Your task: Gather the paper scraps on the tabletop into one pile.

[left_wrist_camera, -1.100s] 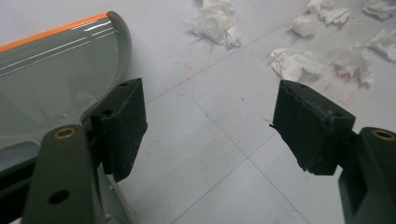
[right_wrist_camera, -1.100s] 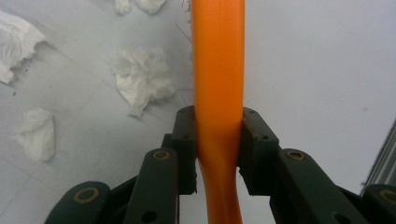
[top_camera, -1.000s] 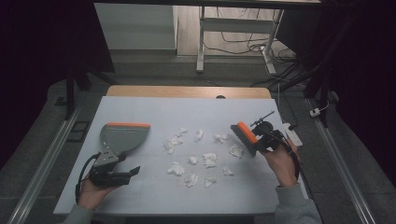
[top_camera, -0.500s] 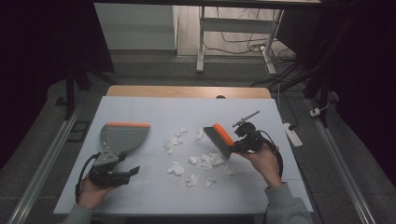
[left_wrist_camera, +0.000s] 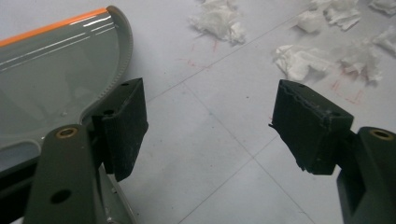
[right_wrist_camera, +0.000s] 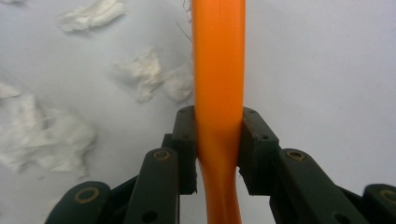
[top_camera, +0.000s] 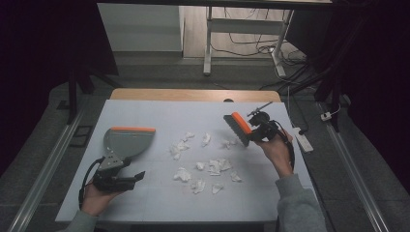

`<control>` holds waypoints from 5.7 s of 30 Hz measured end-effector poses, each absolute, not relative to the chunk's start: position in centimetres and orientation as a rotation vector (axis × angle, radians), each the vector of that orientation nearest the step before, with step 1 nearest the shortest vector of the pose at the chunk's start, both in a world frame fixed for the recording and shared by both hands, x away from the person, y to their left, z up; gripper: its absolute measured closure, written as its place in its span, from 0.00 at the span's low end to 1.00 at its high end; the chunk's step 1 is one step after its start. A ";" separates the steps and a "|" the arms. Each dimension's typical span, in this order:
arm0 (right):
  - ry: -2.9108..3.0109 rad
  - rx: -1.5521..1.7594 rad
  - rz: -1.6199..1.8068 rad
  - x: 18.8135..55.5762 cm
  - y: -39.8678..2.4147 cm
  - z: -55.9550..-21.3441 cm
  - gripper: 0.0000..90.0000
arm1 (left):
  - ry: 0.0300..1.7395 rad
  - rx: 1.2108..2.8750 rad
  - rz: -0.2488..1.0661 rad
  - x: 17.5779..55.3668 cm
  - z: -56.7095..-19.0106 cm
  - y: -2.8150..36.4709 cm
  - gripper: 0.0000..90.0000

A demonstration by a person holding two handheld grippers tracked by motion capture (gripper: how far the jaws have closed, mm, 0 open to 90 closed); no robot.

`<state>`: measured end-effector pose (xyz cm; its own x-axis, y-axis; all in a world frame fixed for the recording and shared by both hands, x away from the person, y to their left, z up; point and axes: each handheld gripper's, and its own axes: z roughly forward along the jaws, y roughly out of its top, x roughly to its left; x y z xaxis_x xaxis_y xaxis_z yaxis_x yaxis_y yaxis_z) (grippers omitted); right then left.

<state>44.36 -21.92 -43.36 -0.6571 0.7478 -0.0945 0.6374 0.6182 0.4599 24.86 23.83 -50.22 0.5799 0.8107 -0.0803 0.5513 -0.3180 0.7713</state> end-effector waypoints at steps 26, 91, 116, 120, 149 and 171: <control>2.913 0.702 0.376 42.4 -15.9 -44.0 0.79 | 1.077 2.011 0.416 24.8 -50.3 24.1 0.31; 2.786 0.449 0.467 50.0 -6.3 -44.3 0.79 | 1.107 1.988 0.409 25.0 -50.7 24.4 0.30; 2.994 0.063 0.341 42.9 -6.2 -44.1 0.79 | 1.114 1.989 0.415 24.8 -50.7 24.7 0.30; 2.939 0.088 0.408 42.5 -7.4 -42.8 0.79 | 1.116 1.989 0.418 24.9 -50.7 24.6 0.30; 3.028 0.629 0.668 40.8 0.8 -44.8 0.79 | 1.122 1.992 0.424 24.8 -50.9 24.7 0.30; 2.926 0.821 0.783 39.4 -7.4 -40.2 0.79 | 1.114 1.980 0.421 24.9 -50.7 24.7 0.30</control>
<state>39.42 -7.42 -40.22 -0.8632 0.4886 0.1272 0.4869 0.7386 0.4663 24.90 24.65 -50.68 0.5553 0.8262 -0.0950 0.5574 -0.2850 0.7798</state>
